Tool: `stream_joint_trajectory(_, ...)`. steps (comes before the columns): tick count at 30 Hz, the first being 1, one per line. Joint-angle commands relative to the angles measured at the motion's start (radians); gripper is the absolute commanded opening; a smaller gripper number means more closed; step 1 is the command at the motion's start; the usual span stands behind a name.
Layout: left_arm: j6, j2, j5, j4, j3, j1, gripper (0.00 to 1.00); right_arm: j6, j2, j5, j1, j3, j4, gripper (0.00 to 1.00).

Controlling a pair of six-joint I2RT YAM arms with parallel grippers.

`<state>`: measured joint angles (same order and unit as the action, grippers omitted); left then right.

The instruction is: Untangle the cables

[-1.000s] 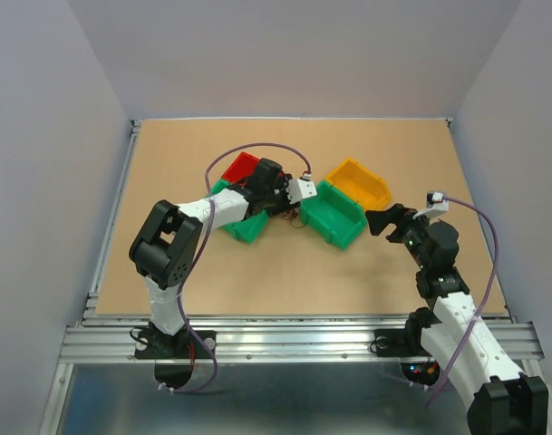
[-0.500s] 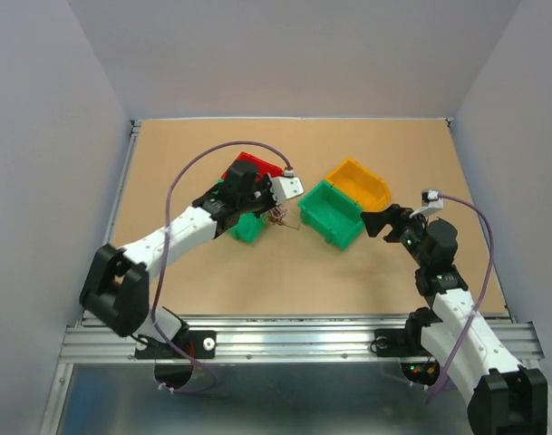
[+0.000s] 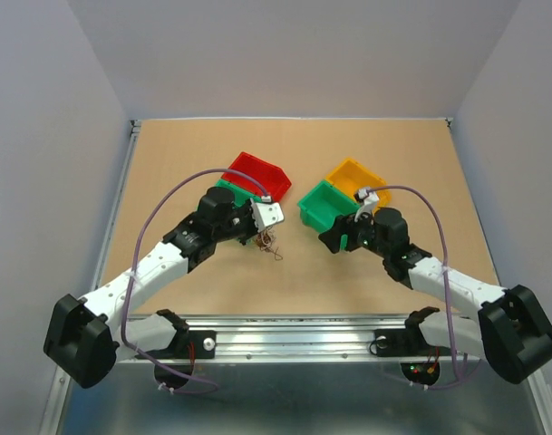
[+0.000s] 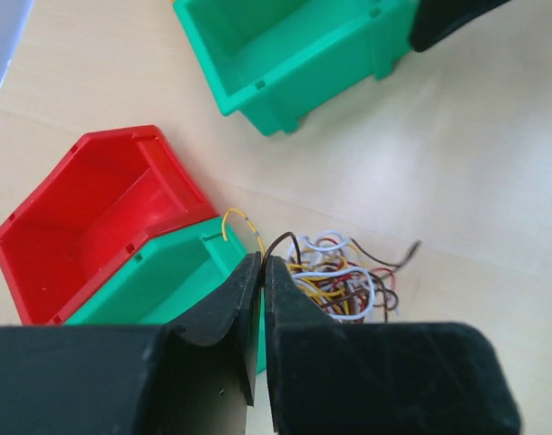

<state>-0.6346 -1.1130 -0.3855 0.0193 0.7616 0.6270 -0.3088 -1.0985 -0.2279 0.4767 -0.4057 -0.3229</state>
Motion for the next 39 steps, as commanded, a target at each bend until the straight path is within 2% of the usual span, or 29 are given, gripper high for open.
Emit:
stream_joint_trajectory(1, 0.001, 0.070, -0.075, -0.091, -0.025, 0.005, 0.13, 0.083, -0.076, 0.133, 0.020, -0.097, -0.030, 0.83)
stream_joint_trajectory(8, -0.010, 0.039, -0.102, -0.102, -0.036, 0.005, 0.13, 0.120, -0.187, 0.203, 0.036, -0.154, -0.021, 0.70)
stream_joint_trajectory(10, -0.010, 0.021, -0.107, -0.102, -0.035, 0.004, 0.13, 0.123, -0.205, 0.202, 0.037, -0.168, -0.030, 0.62)
stream_joint_trajectory(11, -0.010, 0.010, -0.107, -0.102, -0.031, 0.005, 0.13, 0.125, -0.207, 0.206, 0.037, -0.170, -0.044, 0.55)
stream_joint_trajectory(12, -0.010, 0.005, -0.108, -0.102, -0.031, 0.004, 0.13, 0.123, -0.210, 0.213, 0.039, -0.167, -0.053, 0.55)
stream_joint_trajectory(14, -0.010, -0.008, -0.113, -0.105, -0.030, 0.005, 0.12, 0.120, -0.210, 0.258, 0.039, -0.162, -0.076, 0.40)
stream_joint_trajectory(15, -0.010, -0.013, -0.115, -0.105, -0.028, 0.005, 0.13, 0.119, -0.210, 0.272, 0.037, -0.162, -0.082, 0.40)
stream_joint_trajectory(17, -0.010, -0.022, -0.116, -0.107, -0.027, 0.005, 0.12, 0.116, -0.212, 0.327, 0.037, -0.165, -0.087, 0.27)
stream_joint_trajectory(22, -0.013, -0.047, -0.115, -0.110, -0.024, 0.004, 0.12, 0.105, -0.251, 0.496, 0.036, -0.202, -0.099, 0.21)
stream_joint_trajectory(26, -0.016, -0.054, -0.110, -0.120, -0.030, 0.004, 0.12, 0.112, -0.339, 0.596, 0.031, -0.277, -0.104, 0.21)
stream_joint_trajectory(27, -0.014, -0.059, -0.108, -0.124, -0.030, 0.004, 0.12, 0.115, -0.359, 0.611, 0.030, -0.292, -0.104, 0.21)
stream_joint_trajectory(29, -0.014, -0.064, -0.110, -0.127, -0.031, 0.004, 0.12, 0.117, -0.377, 0.605, 0.028, -0.303, -0.108, 0.38)
stream_joint_trajectory(30, -0.014, -0.065, -0.112, -0.127, -0.031, 0.004, 0.12, 0.116, -0.356, 0.593, 0.028, -0.298, -0.116, 0.55)
stream_joint_trajectory(31, -0.014, -0.067, -0.113, -0.128, -0.031, 0.005, 0.12, 0.116, -0.333, 0.567, 0.028, -0.288, -0.128, 0.64)
stream_joint_trajectory(33, -0.014, -0.068, -0.118, -0.130, -0.033, 0.005, 0.12, 0.120, -0.285, 0.535, 0.028, -0.251, -0.149, 0.73)
stream_joint_trajectory(36, -0.013, -0.068, -0.124, -0.134, -0.036, 0.004, 0.12, 0.122, -0.148, 0.444, 0.031, -0.211, -0.147, 0.83)
stream_joint_trajectory(38, -0.014, -0.064, -0.131, -0.139, -0.042, 0.005, 0.12, 0.109, -0.048, 0.339, 0.030, -0.171, -0.133, 0.99)
stream_joint_trajectory(39, -0.016, -0.059, -0.135, -0.143, -0.042, 0.004, 0.12, 0.108, -0.020, 0.291, 0.031, -0.159, -0.113, 1.00)
